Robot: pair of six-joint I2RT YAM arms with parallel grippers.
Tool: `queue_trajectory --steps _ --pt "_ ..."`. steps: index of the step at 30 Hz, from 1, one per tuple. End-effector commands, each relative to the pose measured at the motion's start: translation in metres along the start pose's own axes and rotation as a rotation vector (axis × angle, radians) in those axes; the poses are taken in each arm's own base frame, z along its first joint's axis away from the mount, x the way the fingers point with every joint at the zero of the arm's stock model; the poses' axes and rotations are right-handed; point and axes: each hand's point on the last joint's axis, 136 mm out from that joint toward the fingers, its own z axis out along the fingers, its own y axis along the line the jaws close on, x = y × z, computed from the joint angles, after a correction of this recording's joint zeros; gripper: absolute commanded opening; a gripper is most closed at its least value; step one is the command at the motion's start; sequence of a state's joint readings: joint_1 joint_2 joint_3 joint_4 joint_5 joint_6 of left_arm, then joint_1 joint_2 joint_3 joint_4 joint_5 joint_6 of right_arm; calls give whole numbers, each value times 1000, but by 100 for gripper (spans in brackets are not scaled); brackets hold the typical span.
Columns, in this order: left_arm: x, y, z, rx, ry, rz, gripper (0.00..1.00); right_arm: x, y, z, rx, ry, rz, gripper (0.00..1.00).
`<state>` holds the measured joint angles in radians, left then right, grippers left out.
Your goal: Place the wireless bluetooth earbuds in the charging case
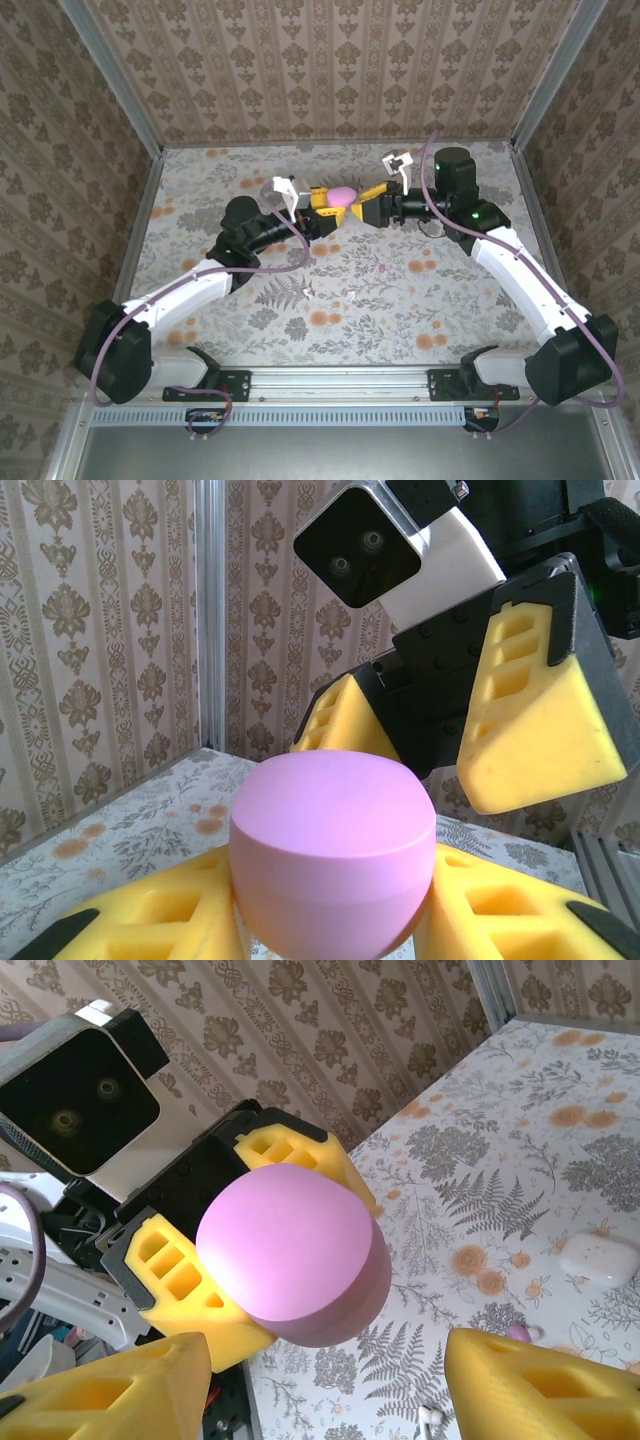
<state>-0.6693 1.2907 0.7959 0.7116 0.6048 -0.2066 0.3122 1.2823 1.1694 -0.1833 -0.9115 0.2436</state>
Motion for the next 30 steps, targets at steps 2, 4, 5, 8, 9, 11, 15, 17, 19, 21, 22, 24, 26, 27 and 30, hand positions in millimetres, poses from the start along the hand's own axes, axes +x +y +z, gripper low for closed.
queue_trajectory --steps 2,4,5,8,9,11,15,17,19,21,22,24,26,27,30 --pt "-5 -7 2 31 -27 1 41 -14 4 1 2 -15 10 65" --pt "-5 -8 3 38 -27 0 41 -14 -2 2 30 -14 9 64" --pt "-6 -8 3 38 -28 -2 41 -14 -5 2 47 -14 10 64" --pt "-8 -9 3 38 -34 -5 41 -13 -7 5 38 -6 0 64" --pt "-8 -9 3 38 -36 -6 41 -13 -4 5 21 -2 -5 64" --pt "-9 -9 3 35 -38 -4 40 -13 -1 5 -1 2 -15 65" --pt "-9 -7 2 24 -38 -3 40 -12 13 2 -62 5 -62 67" --pt "-9 -7 2 21 -39 -1 40 -9 12 2 -55 13 -79 67" --pt "-10 -7 1 19 -40 -3 40 -4 12 1 -51 34 -91 67" --pt "-12 -7 1 19 -45 -2 40 0 10 1 -43 44 -107 68" --pt "-12 -7 1 20 -46 -5 40 1 7 1 -29 45 -109 68" --pt "-12 -8 1 24 -47 -5 40 1 1 1 5 41 -100 68" --pt "-13 -10 1 34 -47 -4 40 -3 -1 2 12 26 -101 67" --pt "-13 -10 1 36 -46 -4 40 -6 -3 2 20 14 -94 66" --pt "-13 -13 1 50 -39 -4 40 -15 -5 2 42 -20 -89 65"
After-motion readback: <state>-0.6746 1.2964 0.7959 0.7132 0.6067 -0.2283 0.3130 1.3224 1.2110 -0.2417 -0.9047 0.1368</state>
